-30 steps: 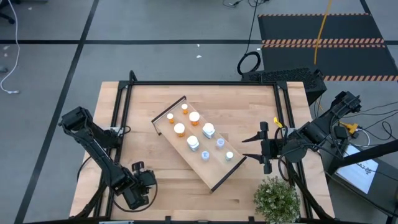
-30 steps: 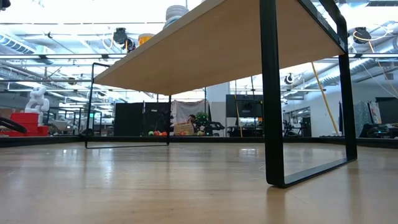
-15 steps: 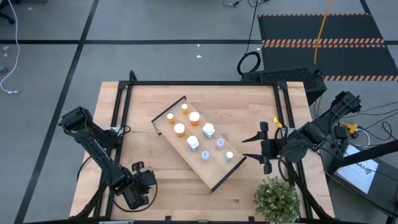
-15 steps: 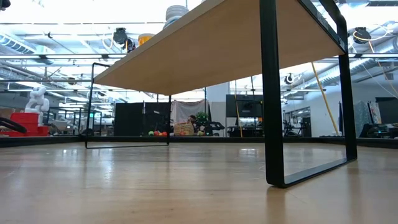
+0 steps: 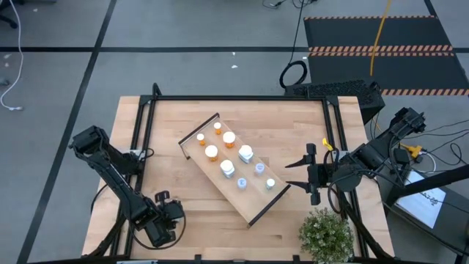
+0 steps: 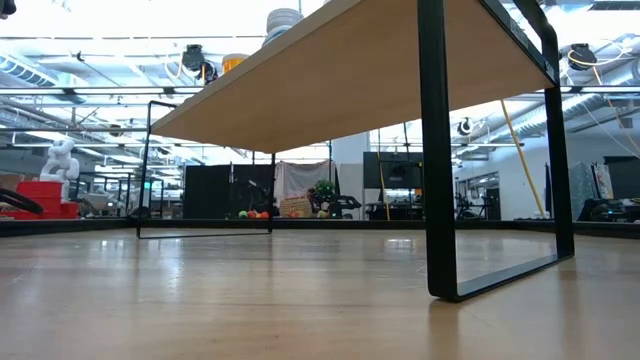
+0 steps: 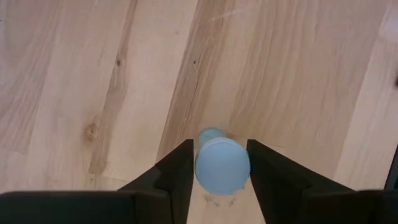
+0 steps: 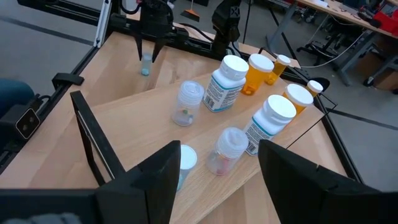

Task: Pick and place medicine bottles onto shelf by color
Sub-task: Put the blue pill bottle on the shelf aligned with the blue pill bottle

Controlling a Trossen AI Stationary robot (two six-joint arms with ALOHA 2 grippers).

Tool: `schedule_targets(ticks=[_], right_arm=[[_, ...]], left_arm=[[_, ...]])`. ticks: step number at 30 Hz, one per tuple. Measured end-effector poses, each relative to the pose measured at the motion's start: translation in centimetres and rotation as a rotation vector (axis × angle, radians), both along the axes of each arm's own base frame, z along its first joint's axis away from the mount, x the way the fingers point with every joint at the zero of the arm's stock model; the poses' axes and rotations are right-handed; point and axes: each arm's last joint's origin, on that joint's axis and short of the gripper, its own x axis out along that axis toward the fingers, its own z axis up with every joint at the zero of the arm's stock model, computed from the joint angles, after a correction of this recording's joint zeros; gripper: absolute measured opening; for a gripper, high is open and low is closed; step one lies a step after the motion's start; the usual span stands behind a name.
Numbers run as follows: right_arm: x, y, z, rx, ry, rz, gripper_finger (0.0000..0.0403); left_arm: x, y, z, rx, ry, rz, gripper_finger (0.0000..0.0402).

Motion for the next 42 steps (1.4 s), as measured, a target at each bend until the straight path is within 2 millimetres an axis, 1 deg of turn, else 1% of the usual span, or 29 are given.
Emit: schedule_targets(ticks=[5, 9, 22, 34, 42], right_arm=[[0.00, 0.00, 0.00, -0.004, 0.000, 0.002, 0.0212], [0.00, 0.00, 0.00, -0.007, 0.000, 0.004, 0.0212], [0.00, 0.00, 0.00, -0.013, 0.001, 0.007, 0.0212], [0.00, -0.01, 0.00, -0.017, 0.001, 0.008, 0.0212], [0.00, -0.01, 0.00, -0.017, 0.001, 0.008, 0.0212]], left_arm=[[0.00, 0.00, 0.00, -0.001, 0.000, 0.002, 0.0181], [-0.01, -0.03, 0.01, -0.010, 0.006, 0.011, 0.0189], [-0.11, -0.11, -0.01, -0.028, 0.026, 0.016, 0.0134], [-0.09, -0.10, 0.00, -0.029, 0.026, 0.016, 0.0136], [0.47, 0.41, 0.15, -0.035, 0.027, 0.027, 0.0136]])
